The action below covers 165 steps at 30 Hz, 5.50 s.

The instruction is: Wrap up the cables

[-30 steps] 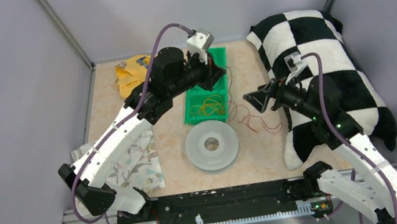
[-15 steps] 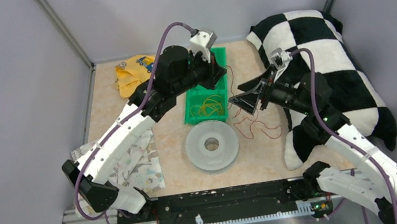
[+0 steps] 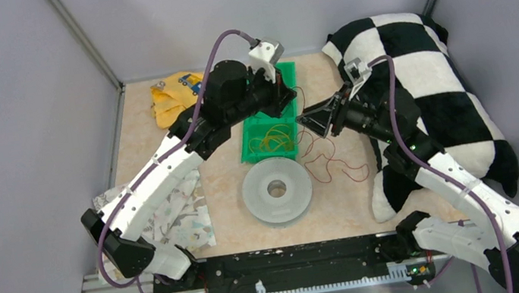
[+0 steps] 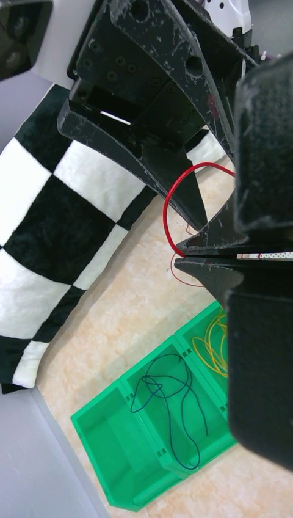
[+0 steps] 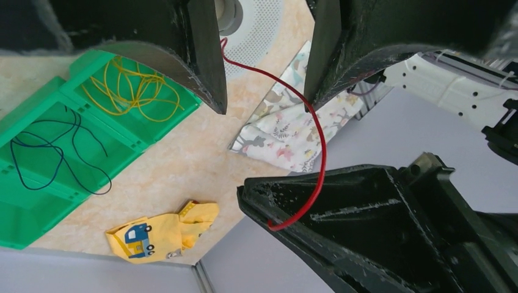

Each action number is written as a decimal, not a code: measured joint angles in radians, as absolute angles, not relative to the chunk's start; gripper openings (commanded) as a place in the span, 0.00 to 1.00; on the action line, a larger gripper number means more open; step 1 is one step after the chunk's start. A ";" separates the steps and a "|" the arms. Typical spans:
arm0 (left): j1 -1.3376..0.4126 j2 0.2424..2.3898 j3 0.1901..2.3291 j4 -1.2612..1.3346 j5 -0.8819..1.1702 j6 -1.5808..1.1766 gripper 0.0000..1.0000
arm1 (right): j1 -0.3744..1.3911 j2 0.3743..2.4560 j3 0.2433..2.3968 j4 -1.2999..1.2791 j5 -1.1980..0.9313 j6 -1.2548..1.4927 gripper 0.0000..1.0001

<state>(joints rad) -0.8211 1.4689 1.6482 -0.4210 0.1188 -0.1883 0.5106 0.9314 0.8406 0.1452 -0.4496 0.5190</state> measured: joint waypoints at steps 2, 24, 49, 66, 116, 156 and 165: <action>-0.821 1.469 1.642 -0.421 0.119 -0.188 0.00 | 0.511 0.932 0.841 0.155 -0.446 0.527 0.42; -0.822 1.480 1.642 -0.439 0.133 -0.185 0.79 | 0.511 0.932 0.885 0.147 -0.366 0.527 0.00; -0.429 1.222 1.028 -0.706 0.287 -0.515 0.98 | 0.331 0.658 0.862 -0.371 -0.278 0.350 0.00; -0.284 1.078 0.477 -0.260 0.681 -0.722 0.96 | 0.331 0.664 0.828 -0.364 -0.351 0.352 0.00; -0.282 0.997 0.921 -0.389 0.569 -0.513 0.00 | 0.331 0.707 0.937 -0.540 -0.233 0.316 0.00; -0.830 1.430 1.301 -0.194 -0.493 -0.229 0.00 | 0.331 0.874 1.165 -0.629 -0.129 0.294 0.00; -0.943 1.369 1.364 -0.347 -0.572 -0.263 0.00 | 0.331 0.868 1.159 -0.636 -0.128 0.310 0.00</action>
<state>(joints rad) -0.9428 1.3685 1.3636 -0.3473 -0.5716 -0.2626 0.3305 0.8677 1.1595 -0.6361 -0.1276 0.3103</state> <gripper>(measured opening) 0.029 0.008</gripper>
